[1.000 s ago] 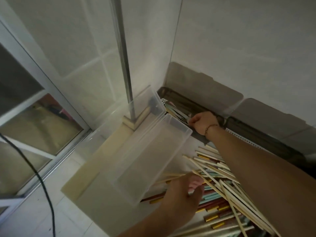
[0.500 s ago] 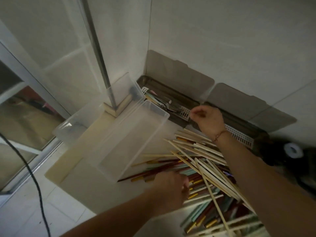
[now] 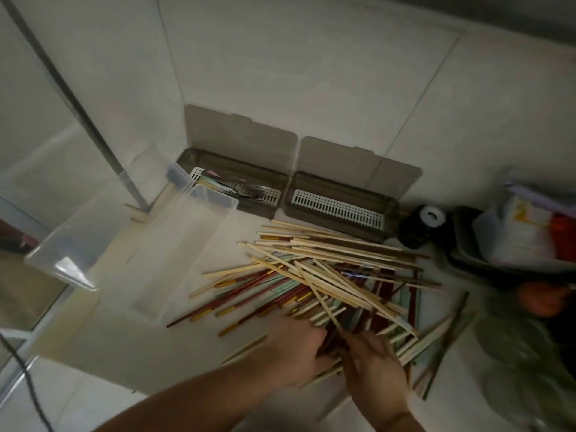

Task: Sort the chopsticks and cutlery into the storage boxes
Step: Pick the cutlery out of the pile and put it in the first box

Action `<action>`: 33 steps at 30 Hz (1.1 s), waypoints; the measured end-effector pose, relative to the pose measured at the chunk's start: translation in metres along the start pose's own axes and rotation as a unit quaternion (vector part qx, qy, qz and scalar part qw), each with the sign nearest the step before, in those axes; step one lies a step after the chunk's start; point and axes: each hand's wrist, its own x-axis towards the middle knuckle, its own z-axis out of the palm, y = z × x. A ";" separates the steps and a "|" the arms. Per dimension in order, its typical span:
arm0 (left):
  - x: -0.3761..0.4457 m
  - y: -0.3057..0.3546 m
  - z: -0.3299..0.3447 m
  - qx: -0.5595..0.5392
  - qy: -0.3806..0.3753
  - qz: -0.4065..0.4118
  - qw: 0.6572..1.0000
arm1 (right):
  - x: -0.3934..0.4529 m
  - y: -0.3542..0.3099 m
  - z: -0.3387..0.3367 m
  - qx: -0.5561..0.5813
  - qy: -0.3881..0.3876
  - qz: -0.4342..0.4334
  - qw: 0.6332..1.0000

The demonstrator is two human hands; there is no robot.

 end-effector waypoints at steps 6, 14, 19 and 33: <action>0.001 0.020 0.002 0.045 0.019 -0.044 0.998 | -0.010 0.002 -0.001 -0.032 0.038 0.024 0.998; 0.001 0.023 0.005 0.023 0.027 -0.047 0.998 | -0.006 0.015 -0.002 -0.065 0.033 0.054 0.996; 0.006 0.026 0.010 -0.047 0.060 -0.068 0.995 | -0.010 0.019 0.000 -0.081 0.003 0.029 0.996; 0.010 0.028 0.012 -0.061 0.078 -0.070 0.993 | -0.002 0.021 -0.001 -0.014 0.019 0.095 0.995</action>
